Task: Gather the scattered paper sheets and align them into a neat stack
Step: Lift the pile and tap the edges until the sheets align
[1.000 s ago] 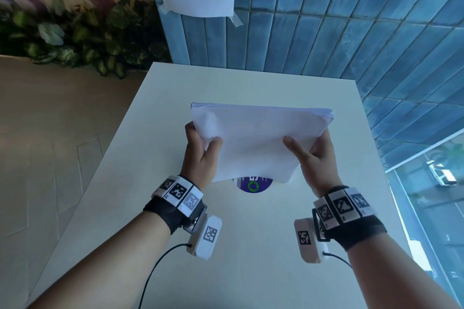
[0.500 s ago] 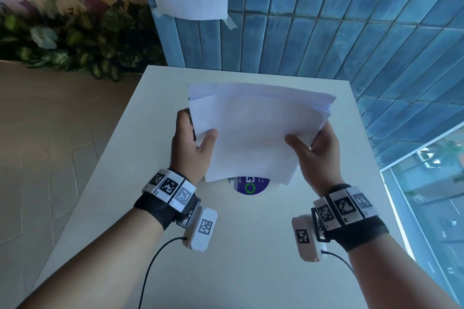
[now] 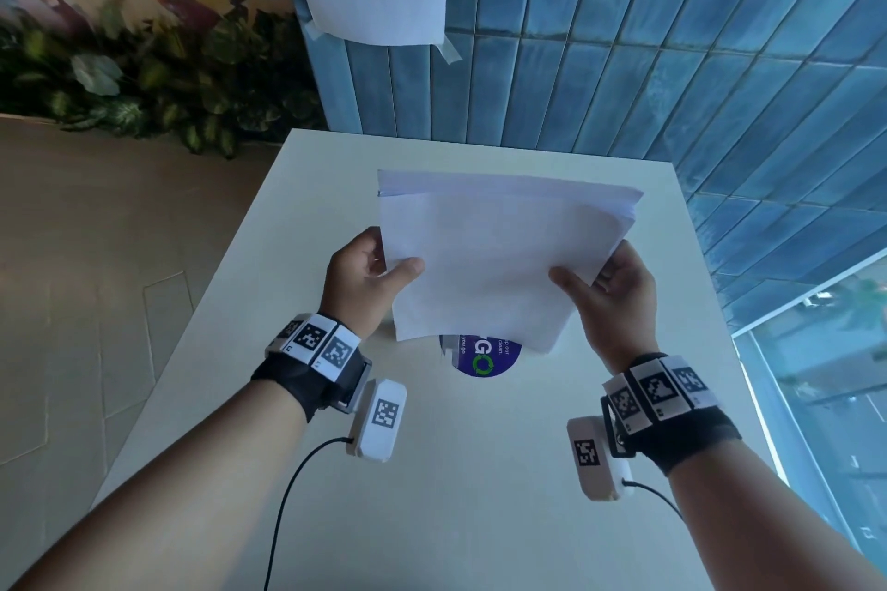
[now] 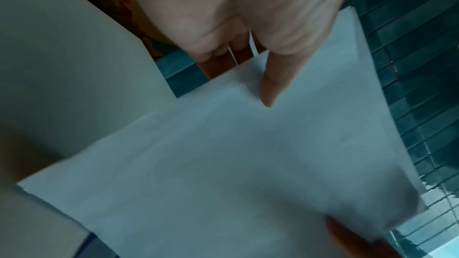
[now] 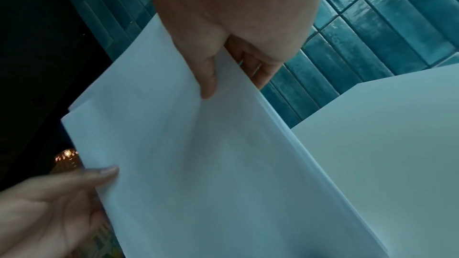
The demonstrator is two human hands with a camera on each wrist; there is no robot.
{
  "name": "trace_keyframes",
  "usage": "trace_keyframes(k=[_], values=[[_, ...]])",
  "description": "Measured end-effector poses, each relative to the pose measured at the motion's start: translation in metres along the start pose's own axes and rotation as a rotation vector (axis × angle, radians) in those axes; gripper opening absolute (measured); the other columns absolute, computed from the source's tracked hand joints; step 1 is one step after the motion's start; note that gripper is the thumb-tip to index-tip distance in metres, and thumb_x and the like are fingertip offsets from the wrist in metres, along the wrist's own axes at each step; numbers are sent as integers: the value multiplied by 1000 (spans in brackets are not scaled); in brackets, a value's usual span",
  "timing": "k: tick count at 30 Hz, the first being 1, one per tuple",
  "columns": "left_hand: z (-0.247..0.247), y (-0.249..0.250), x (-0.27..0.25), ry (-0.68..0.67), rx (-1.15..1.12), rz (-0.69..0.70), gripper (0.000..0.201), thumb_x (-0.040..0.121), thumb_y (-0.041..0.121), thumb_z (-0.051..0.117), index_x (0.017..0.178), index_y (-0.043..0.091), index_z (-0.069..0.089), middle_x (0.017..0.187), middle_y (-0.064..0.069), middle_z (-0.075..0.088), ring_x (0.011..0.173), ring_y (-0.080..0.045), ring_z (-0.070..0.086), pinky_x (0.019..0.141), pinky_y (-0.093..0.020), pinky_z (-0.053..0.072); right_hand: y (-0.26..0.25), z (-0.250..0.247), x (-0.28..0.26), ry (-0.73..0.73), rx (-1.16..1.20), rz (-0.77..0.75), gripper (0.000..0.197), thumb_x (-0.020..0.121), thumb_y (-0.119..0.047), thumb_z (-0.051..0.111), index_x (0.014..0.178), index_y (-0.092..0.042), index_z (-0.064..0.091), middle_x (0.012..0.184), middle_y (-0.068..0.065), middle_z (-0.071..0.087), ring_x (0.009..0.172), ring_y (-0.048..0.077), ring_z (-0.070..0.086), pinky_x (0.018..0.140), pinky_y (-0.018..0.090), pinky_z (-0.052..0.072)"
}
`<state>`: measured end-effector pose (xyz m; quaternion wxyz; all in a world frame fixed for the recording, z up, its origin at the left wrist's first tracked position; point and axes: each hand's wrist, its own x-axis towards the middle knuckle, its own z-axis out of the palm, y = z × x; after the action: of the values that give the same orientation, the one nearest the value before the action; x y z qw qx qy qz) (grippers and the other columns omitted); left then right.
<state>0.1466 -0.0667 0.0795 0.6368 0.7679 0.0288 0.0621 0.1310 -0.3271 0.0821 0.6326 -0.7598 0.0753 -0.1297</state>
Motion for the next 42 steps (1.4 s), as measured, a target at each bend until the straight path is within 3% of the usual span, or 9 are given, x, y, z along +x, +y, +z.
trace_keyframes(k=[4,7,13,17,25,30,34,37,42], values=[[-2,-13,7,-174,53,-110,39,75,5,77,103,24,60,100,8,71,89,-5,68,81,-26,51,5,0,0,-100,-34,52,38,72,0,77,100,-19,61,96,1,72,85,14,69,73,27,56],[9,-23,4,-159,121,-148,40,78,15,76,114,15,60,103,5,69,96,-11,66,84,-26,50,10,6,0,-125,-15,136,46,71,-5,80,112,-13,60,104,3,71,93,17,69,78,32,55],[24,-17,-3,-16,51,-70,24,84,10,70,108,8,66,97,2,70,86,2,65,74,-8,49,1,13,5,-15,-34,28,23,77,-3,73,80,-24,62,84,3,70,81,26,66,73,37,54],[16,-21,-1,-69,93,-70,23,83,13,72,106,10,66,94,6,70,75,17,62,69,-3,46,7,9,4,-51,-59,38,29,77,-7,76,100,-16,62,93,-1,70,84,13,67,72,20,53],[8,-16,7,-81,128,-60,13,82,17,74,94,17,69,89,13,70,74,15,64,71,-7,48,7,1,10,-118,-170,34,14,78,-6,75,81,-17,68,78,-12,70,62,-7,62,63,14,49],[4,-14,7,-73,99,-94,17,80,17,76,96,17,70,94,6,72,82,4,68,78,-19,52,-12,0,10,-150,-200,8,12,78,-5,75,80,-17,71,69,-17,70,62,-2,64,63,18,50],[-2,-15,7,-15,109,-145,57,68,21,84,117,13,57,115,0,68,108,-17,64,99,-39,48,-37,-6,10,-238,-400,-37,14,78,-12,74,76,-25,71,71,-10,73,73,21,67,69,35,53],[-14,-3,9,95,94,-60,94,65,20,87,142,23,32,145,6,42,136,-12,39,112,-30,28,-69,-13,17,-308,-696,-203,10,80,-19,71,85,-11,69,75,10,70,73,32,63,64,36,48],[-15,52,12,-5,246,325,107,61,38,87,148,23,26,150,11,32,141,-6,30,112,-17,23,-116,-5,26,-400,-1090,-366,23,83,-28,68,107,-26,69,101,10,72,96,35,62,72,34,42]])
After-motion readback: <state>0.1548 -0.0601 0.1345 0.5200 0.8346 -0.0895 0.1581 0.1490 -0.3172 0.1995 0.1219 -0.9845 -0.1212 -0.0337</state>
